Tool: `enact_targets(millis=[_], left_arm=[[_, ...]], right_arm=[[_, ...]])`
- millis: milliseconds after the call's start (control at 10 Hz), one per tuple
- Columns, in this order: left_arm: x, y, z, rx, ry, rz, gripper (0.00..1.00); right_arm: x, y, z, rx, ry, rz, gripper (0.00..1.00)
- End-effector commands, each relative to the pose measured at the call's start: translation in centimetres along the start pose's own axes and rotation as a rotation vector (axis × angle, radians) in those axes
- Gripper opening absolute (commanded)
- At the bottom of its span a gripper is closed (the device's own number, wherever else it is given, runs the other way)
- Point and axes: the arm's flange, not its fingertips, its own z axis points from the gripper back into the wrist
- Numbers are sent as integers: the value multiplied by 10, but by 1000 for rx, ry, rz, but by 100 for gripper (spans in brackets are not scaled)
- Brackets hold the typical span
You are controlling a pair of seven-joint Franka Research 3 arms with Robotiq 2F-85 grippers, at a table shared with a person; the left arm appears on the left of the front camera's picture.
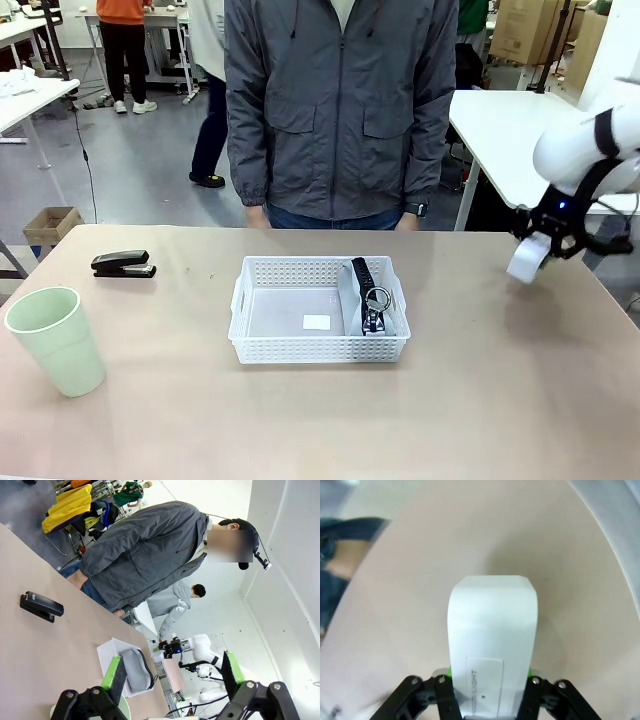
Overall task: Efficiently arrange items inside the basket to fit them all.
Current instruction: Pick up the Digital clock and place it inside the Organizing basket.
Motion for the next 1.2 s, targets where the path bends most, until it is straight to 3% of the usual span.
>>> enact_targets(millis=[0, 100, 400, 600, 800, 1100], left_arm=[[0, -2, 0, -15, -3, -18, 100], [0, -2, 0, -15, -3, -18, 100], [0, -2, 0, -15, -3, -18, 100], [0, -2, 0, -15, -3, -18, 100], [0, -2, 0, -15, -3, -18, 100], [0, -2, 0, -15, -3, -18, 100]], right_arm=[[-32, -4, 53, 141, 58, 373, 0], [-55, -4, 73, 207, 60, 558, 0], [-125, 8, 89, 470, 16, 926, 0], [-183, 39, 100, 537, 2, 1153, 0], [-239, 81, 95, 482, -13, 1133, 1], [-320, 133, 67, 464, -135, 1224, 1]])
